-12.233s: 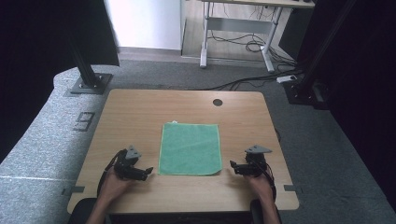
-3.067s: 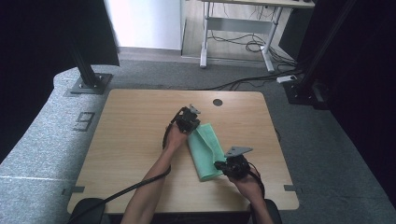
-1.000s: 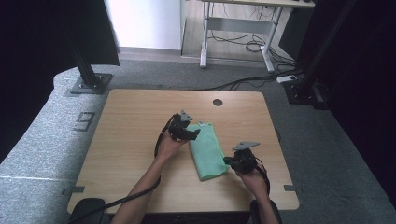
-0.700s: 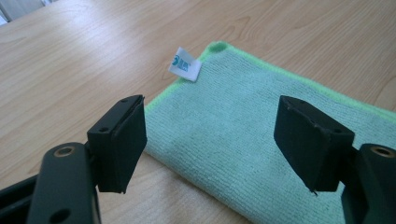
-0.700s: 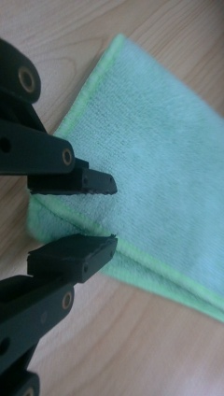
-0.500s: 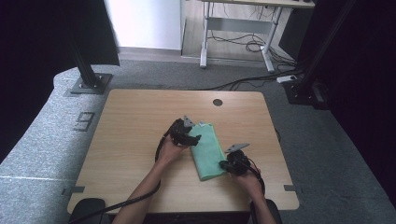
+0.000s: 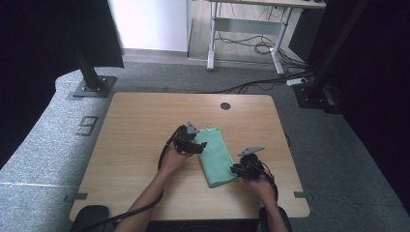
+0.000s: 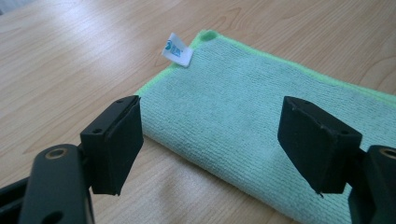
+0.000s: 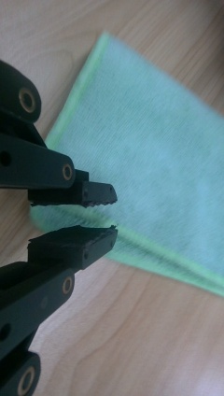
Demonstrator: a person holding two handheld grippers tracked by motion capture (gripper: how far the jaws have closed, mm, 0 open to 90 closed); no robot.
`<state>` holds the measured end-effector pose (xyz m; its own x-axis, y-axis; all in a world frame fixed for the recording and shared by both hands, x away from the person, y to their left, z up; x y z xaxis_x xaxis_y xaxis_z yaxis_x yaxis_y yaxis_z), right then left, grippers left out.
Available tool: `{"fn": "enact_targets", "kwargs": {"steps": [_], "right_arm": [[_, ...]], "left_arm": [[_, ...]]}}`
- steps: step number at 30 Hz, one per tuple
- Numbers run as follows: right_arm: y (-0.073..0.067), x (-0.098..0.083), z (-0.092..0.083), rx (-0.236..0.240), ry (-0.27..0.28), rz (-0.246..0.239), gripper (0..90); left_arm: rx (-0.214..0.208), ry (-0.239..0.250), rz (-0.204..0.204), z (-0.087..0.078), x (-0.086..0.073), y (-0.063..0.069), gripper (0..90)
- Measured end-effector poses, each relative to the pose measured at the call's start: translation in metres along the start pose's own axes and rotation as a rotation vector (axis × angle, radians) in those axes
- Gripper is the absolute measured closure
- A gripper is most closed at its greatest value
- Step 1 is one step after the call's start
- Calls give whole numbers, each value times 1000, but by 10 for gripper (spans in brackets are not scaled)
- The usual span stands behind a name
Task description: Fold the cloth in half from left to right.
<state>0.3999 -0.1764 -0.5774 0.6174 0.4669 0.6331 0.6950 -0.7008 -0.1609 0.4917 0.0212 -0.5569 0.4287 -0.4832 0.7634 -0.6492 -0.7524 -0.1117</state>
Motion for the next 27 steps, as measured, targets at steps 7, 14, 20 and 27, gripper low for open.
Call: {"fn": "enact_targets", "kwargs": {"steps": [7, 14, 20, 27], "right_arm": [[-3, 2, 2, 17, 12, -13, 711], [-7, 2, 7, 8, -17, -25, 853], [-11, 14, -10, -1, 70, -34, 849], [-1, 11, -14, -36, 76, -2, 846]], "left_arm": [[-6, -10, 5, 1, -4, 3, 223], [-10, -18, 10, 0, -10, 6, 217], [-13, -12, 7, -4, -13, 8, 210], [-20, -12, 20, -7, -15, 12, 207]]}}
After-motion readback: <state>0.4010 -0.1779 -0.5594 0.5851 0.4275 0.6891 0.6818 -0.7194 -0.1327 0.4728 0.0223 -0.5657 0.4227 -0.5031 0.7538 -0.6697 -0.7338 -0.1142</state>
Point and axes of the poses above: each handheld gripper's, and its own axes: z roughly forward along the jaws, x roughly out of its top, y roughly to its right, the point moved 7 cm from there along z, roughly forward along the jaws, and after that the axes turned 5 degrees about x, right-handed, at the moved point
